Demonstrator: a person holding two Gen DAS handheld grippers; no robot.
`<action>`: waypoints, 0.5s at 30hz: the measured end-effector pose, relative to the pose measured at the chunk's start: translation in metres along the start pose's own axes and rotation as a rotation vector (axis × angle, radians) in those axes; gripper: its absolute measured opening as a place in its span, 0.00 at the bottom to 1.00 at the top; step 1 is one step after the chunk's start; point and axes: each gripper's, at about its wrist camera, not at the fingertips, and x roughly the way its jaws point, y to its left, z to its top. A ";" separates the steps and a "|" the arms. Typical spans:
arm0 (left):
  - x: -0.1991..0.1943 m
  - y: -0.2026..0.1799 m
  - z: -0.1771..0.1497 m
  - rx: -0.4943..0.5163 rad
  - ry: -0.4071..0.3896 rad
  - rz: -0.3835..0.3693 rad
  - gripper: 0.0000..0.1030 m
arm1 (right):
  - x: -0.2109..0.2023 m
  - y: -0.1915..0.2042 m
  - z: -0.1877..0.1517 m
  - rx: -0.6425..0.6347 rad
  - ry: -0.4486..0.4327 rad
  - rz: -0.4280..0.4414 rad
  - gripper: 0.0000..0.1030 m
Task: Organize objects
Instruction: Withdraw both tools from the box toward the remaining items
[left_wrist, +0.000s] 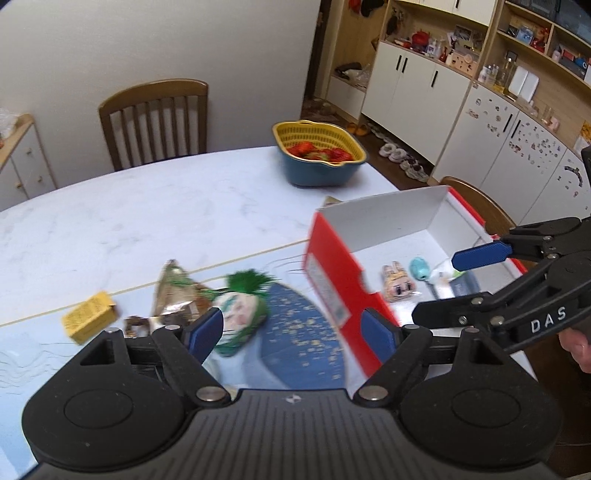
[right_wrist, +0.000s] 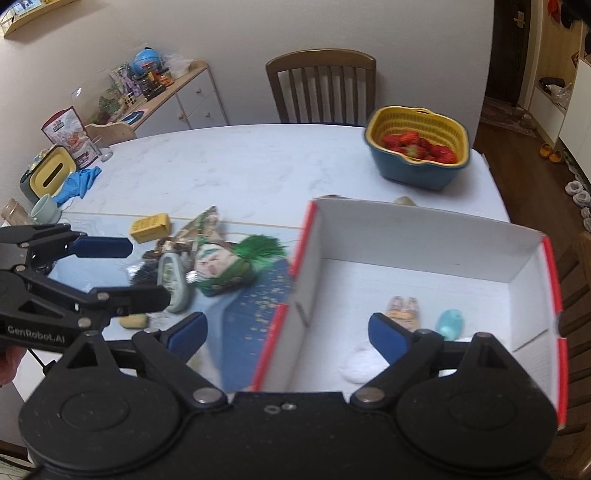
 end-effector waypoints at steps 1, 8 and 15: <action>-0.002 0.006 -0.002 0.000 -0.001 0.005 0.80 | 0.002 0.007 0.000 -0.001 -0.001 0.002 0.91; -0.008 0.054 -0.018 -0.020 0.029 0.031 0.81 | 0.018 0.050 0.003 0.011 0.004 0.015 0.91; -0.008 0.103 -0.029 -0.055 0.038 0.023 0.86 | 0.035 0.088 0.008 -0.019 0.022 0.005 0.91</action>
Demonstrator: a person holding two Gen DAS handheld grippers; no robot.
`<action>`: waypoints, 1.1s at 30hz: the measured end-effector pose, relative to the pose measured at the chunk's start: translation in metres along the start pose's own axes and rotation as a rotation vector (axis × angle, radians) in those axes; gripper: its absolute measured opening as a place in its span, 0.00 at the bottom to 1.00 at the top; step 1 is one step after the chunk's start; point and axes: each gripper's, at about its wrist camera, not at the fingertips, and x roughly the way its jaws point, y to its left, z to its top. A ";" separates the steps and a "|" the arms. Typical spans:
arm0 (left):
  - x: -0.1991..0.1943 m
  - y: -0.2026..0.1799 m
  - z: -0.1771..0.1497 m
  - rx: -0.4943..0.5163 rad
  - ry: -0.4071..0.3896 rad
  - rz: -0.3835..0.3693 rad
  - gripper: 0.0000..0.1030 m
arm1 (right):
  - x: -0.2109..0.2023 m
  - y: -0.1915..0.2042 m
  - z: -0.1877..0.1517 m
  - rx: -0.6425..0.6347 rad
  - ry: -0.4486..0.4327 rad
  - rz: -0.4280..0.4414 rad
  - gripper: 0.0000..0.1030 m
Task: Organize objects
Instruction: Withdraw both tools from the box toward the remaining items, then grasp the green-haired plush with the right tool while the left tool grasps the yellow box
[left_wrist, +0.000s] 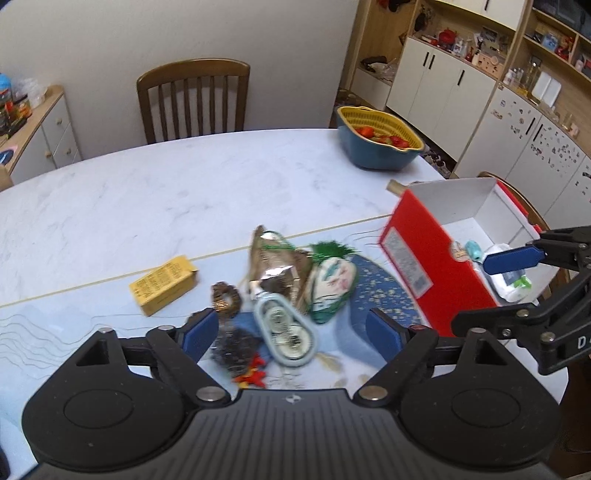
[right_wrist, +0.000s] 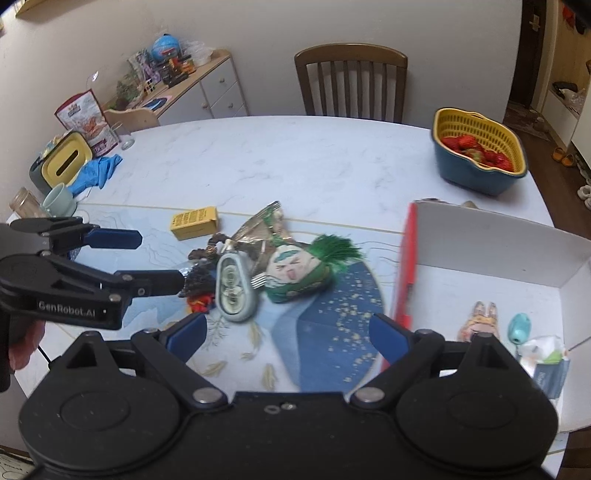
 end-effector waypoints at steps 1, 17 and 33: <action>0.000 0.006 -0.001 -0.002 -0.004 0.001 0.87 | 0.003 0.004 0.001 -0.001 0.002 -0.004 0.91; 0.047 0.106 0.001 -0.045 -0.025 0.097 0.98 | 0.059 0.023 0.020 0.036 0.055 -0.059 0.91; 0.117 0.125 0.008 0.038 0.046 0.109 0.98 | 0.132 0.011 0.043 0.015 0.169 -0.132 0.90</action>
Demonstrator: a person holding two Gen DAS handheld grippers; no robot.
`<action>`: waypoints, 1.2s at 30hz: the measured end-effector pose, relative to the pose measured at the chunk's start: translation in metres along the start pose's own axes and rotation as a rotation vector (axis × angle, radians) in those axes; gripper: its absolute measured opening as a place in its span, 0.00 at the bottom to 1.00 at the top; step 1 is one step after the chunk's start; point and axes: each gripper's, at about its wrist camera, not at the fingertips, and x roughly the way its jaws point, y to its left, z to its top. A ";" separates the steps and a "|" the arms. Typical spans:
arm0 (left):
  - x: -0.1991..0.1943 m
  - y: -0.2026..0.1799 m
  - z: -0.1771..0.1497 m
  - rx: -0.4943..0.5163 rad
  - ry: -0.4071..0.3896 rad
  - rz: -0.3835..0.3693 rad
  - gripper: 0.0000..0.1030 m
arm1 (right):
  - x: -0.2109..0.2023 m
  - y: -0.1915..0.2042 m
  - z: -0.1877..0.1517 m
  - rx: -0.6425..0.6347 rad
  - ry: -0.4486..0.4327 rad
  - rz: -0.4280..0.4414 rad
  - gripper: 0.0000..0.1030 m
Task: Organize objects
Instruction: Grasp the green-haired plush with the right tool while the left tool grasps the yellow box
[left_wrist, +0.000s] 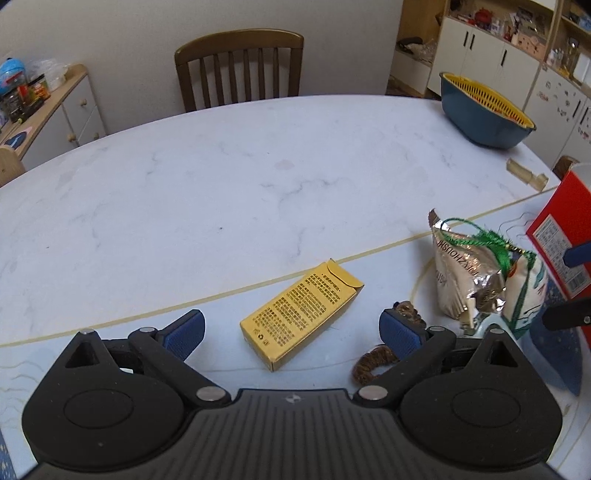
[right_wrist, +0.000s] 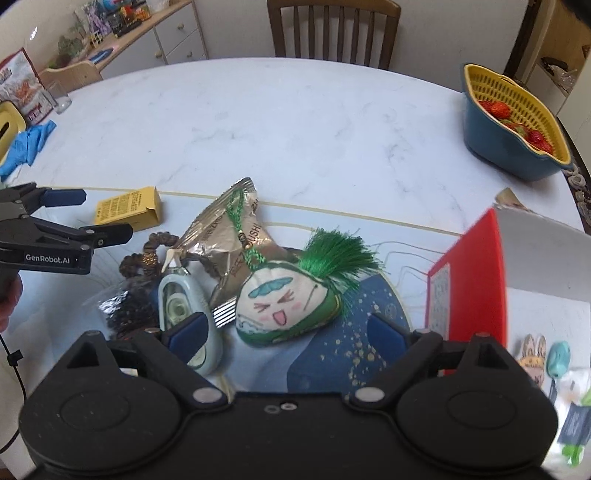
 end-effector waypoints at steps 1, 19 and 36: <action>0.003 0.000 0.000 0.008 0.002 -0.002 0.98 | 0.004 0.000 0.002 -0.007 0.005 0.000 0.90; 0.026 0.005 0.002 0.057 -0.008 -0.032 0.81 | 0.040 0.001 0.016 -0.030 0.058 0.025 0.85; 0.011 0.001 0.001 0.071 0.010 -0.053 0.30 | 0.028 -0.002 0.010 -0.011 0.026 0.019 0.65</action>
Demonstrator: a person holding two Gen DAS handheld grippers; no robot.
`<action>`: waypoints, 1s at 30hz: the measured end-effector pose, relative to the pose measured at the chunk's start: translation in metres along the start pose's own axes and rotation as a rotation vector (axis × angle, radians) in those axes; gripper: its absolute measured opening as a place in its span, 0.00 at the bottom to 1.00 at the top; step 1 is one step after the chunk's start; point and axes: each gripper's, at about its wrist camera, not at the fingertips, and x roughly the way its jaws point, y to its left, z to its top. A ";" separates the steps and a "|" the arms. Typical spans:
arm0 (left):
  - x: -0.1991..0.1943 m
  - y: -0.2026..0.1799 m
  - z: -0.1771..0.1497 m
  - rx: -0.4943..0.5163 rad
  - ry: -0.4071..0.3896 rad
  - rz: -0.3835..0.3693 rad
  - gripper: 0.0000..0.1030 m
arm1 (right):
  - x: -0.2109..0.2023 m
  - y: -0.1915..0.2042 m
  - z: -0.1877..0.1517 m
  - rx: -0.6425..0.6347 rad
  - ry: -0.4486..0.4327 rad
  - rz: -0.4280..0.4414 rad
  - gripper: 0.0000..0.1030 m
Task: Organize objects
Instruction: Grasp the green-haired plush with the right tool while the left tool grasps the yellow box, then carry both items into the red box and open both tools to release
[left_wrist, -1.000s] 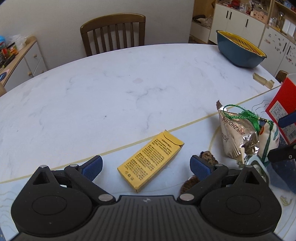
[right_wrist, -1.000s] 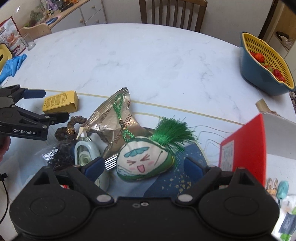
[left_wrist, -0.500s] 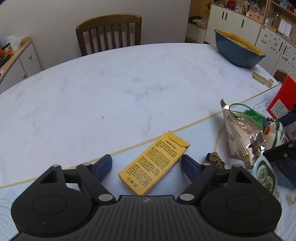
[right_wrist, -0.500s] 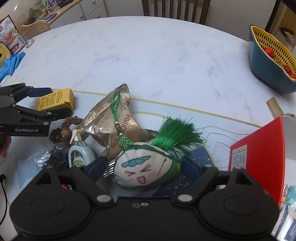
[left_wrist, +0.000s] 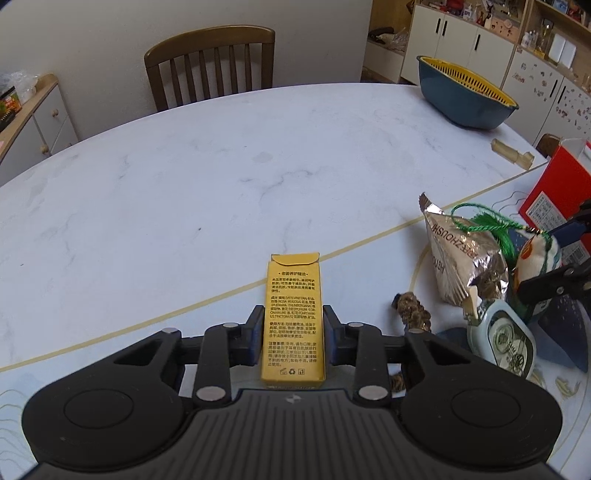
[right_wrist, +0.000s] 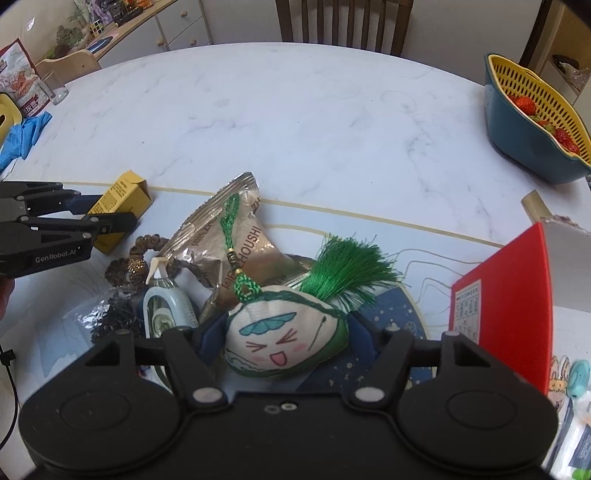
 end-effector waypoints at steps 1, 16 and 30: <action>-0.002 0.000 0.000 -0.003 0.000 -0.001 0.30 | -0.002 0.000 -0.001 -0.002 -0.004 -0.001 0.65; -0.065 -0.020 0.000 -0.023 -0.023 0.010 0.30 | -0.069 -0.006 -0.016 -0.005 -0.071 0.049 0.65; -0.125 -0.086 0.008 0.038 -0.015 -0.026 0.30 | -0.135 -0.032 -0.047 -0.054 -0.103 0.063 0.65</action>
